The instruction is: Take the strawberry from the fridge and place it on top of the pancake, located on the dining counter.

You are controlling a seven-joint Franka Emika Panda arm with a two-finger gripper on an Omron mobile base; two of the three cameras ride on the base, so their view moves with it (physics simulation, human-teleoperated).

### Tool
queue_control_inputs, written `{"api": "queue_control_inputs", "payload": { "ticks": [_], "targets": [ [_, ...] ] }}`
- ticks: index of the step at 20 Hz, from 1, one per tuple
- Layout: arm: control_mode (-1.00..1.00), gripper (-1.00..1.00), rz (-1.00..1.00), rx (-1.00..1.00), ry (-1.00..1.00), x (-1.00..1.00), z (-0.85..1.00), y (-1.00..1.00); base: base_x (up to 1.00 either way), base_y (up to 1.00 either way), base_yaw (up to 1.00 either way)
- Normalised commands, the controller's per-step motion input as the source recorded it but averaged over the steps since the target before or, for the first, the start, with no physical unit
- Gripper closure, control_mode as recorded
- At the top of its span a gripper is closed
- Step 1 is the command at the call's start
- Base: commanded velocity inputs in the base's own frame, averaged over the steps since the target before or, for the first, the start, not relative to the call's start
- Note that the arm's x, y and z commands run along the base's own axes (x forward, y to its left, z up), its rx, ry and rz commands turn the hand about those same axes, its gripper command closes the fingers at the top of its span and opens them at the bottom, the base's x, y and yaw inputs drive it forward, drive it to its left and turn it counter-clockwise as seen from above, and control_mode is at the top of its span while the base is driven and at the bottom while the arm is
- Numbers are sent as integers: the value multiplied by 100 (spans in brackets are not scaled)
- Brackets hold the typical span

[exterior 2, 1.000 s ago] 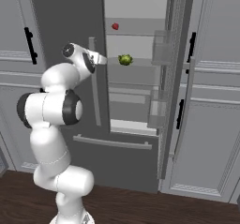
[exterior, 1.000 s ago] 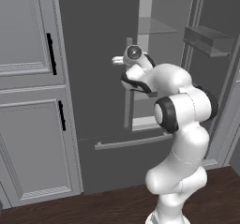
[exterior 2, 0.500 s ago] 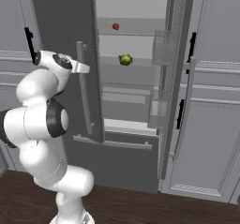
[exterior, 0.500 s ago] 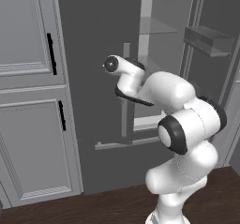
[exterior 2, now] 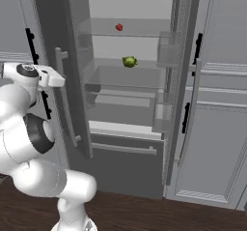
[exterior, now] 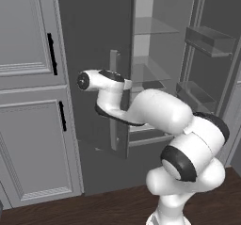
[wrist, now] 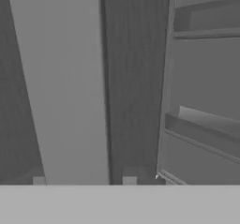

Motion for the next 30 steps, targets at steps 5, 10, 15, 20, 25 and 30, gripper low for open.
{"api": "queue_control_inputs", "payload": {
  "ticks": [5, 10, 15, 20, 25, 30],
  "targets": [
    [-100, 100, 0, -6, -4, -69, -12, 51, 0, 0, 0],
    [-100, 100, -1, -7, -4, -26, -7, 46, 0, 0, 0],
    [-100, -100, 0, -1, -1, -13, 0, 49, 0, 0, 0],
    [-100, -100, 0, 0, -2, 1, -6, 30, 0, 0, 0],
    [-100, -100, 0, 0, -2, 6, -17, 38, 0, 0, 0],
    [-100, -100, 1, 0, 1, -35, 0, 17, 0, 0, 0]
  ]
}}
